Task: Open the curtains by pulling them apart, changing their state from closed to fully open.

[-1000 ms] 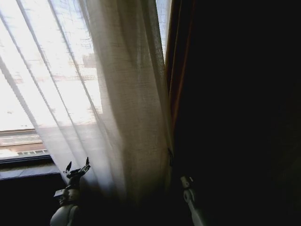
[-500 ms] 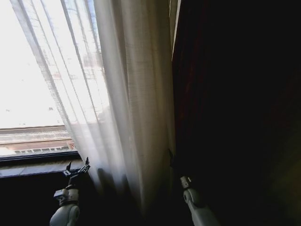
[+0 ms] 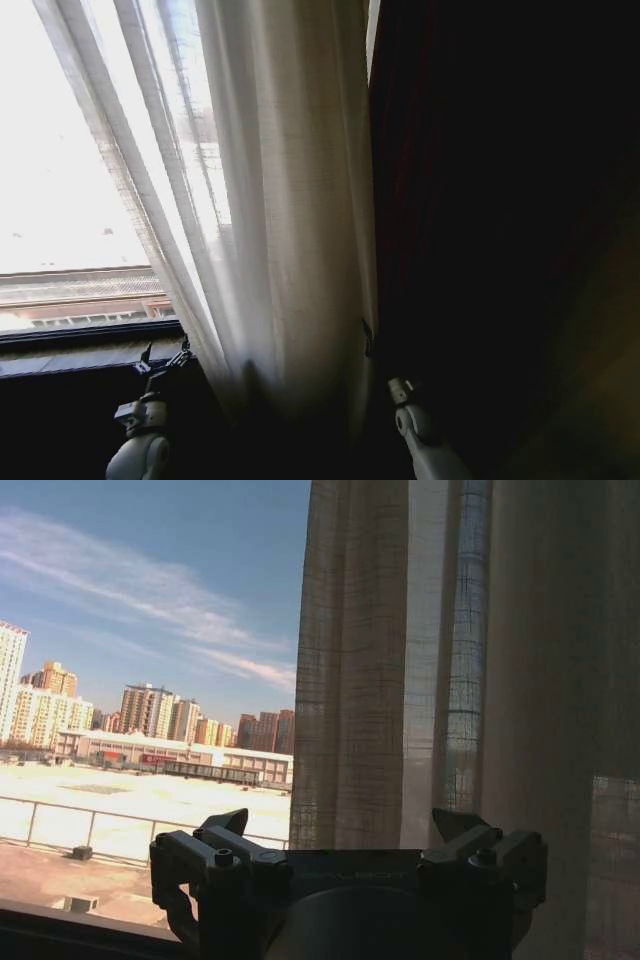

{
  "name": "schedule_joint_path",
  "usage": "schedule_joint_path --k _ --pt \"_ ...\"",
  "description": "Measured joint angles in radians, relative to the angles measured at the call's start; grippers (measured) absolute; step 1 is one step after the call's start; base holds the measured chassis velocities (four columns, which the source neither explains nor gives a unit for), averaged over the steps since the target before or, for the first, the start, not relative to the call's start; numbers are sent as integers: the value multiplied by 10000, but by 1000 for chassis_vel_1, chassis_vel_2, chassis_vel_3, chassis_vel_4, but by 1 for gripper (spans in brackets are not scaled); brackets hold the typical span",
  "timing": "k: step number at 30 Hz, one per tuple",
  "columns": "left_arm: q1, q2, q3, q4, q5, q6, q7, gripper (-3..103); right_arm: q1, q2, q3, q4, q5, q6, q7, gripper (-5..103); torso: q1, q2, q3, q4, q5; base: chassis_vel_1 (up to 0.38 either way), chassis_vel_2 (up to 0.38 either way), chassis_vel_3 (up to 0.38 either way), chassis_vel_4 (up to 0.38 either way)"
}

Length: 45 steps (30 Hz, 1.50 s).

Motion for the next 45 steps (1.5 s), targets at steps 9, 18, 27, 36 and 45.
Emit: schedule_joint_path --k 9,18,27,36,45 --pt "0 0 0 0 0 0 0 100 -483 -91 -26 471 6 0 300 37 0 0 0 -3 1 0 0 0 0" --pt "0 0 0 0 0 0 0 100 -882 -172 -45 853 18 -9 314 65 0 0 0 -1 0 0 0 0 0" --pt "0 0 0 0 0 0 0 100 -885 -743 74 1107 231 -532 895 96 0 0 0 -1 0 0 0 0 0" --pt "0 0 0 0 0 0 0 100 -935 -809 -58 1329 729 -524 764 100 0 0 0 0 0 0 0 0 0" --pt "0 0 0 0 0 0 0 100 -1284 -719 -147 1646 681 -709 38 100 0 0 0 -2 0 0 0 0 0"
